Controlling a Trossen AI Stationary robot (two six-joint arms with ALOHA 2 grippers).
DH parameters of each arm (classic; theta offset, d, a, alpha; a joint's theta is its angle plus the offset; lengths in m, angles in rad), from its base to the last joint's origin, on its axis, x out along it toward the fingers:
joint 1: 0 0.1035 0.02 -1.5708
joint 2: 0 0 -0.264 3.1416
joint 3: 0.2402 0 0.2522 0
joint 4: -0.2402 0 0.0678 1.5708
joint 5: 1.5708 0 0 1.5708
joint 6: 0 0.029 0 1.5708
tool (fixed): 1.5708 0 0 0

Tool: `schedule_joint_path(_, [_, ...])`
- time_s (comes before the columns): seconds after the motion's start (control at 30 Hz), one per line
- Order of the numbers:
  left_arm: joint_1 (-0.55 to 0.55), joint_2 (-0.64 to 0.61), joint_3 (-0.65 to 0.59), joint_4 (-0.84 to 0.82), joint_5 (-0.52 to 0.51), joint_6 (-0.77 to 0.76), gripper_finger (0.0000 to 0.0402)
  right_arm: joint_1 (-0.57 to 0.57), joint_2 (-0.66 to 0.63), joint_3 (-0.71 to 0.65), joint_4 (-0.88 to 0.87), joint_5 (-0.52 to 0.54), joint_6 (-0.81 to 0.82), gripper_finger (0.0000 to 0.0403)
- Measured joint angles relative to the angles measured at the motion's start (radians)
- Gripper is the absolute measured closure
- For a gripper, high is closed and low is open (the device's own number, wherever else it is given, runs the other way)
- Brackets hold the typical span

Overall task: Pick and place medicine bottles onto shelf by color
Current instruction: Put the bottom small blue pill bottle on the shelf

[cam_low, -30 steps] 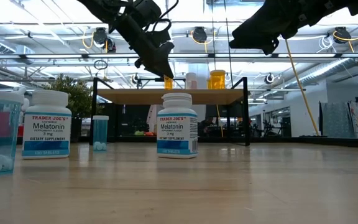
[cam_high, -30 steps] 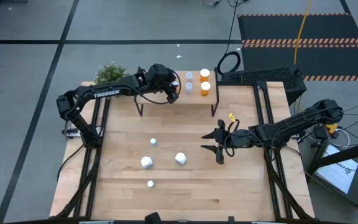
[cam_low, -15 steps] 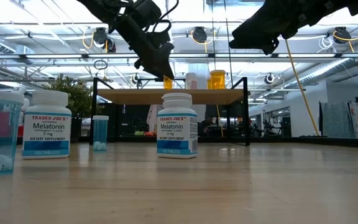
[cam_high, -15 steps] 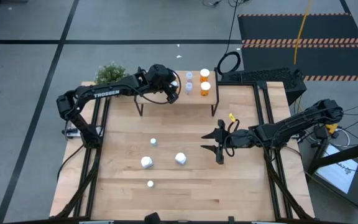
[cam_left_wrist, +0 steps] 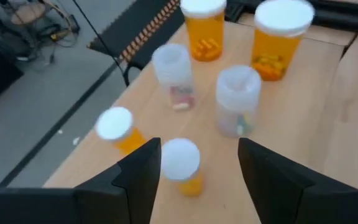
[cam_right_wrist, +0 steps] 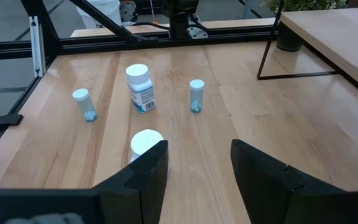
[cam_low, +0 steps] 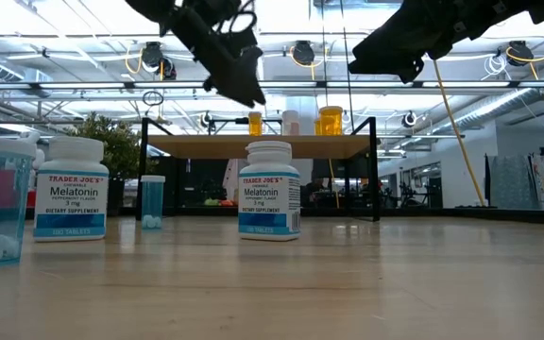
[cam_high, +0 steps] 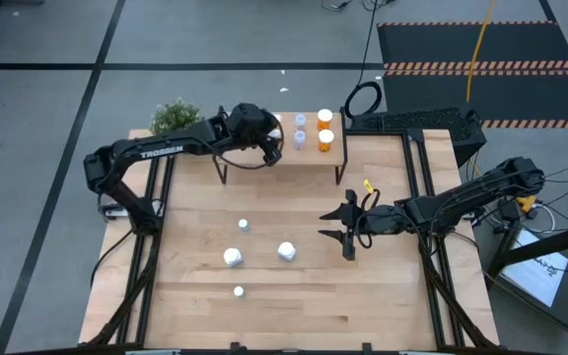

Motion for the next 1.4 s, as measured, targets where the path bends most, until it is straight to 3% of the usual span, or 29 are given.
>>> schedule_joint_path(0.23, [-0.042, -0.124, 0.000, -0.053, -0.088, -0.005, 0.0185, 0.000, 0.000, 0.000, 0.000, 0.000, 0.003, 0.0234])
schedule_joint_path(0.43, [-0.118, -0.253, 0.000, -0.193, -0.125, -0.056, 0.0185, 0.002, 0.000, 0.000, -0.002, 0.000, 0.006, 0.0234])
schedule_joint_path(0.63, [-0.293, -0.299, -0.001, -0.351, -0.143, -0.096, 0.0185, 0.012, 0.000, 0.000, -0.001, 0.002, 0.010, 0.0234])
schedule_joint_path(0.77, [-0.443, -0.301, -0.044, -0.388, -0.226, -0.140, 0.0185, 0.013, 0.000, 0.000, 0.000, 0.002, 0.008, 0.0234])
schedule_joint_path(0.97, [-0.626, -0.300, -0.180, -0.326, -0.347, -0.223, 0.0185, 0.013, 0.000, 0.000, 0.000, 0.003, 0.003, 0.0234])
schedule_joint_path(1.17, [-0.727, -0.300, -0.341, -0.195, -0.355, -0.318, 0.0185, 0.013, 0.000, 0.000, 0.001, 0.003, 0.001, 0.0234])
schedule_joint_path(1.4, [-0.821, -0.300, -0.467, -0.171, -0.406, -0.531, 0.0186, 0.013, 0.000, 0.000, 0.001, 0.004, -0.031, 0.0234])
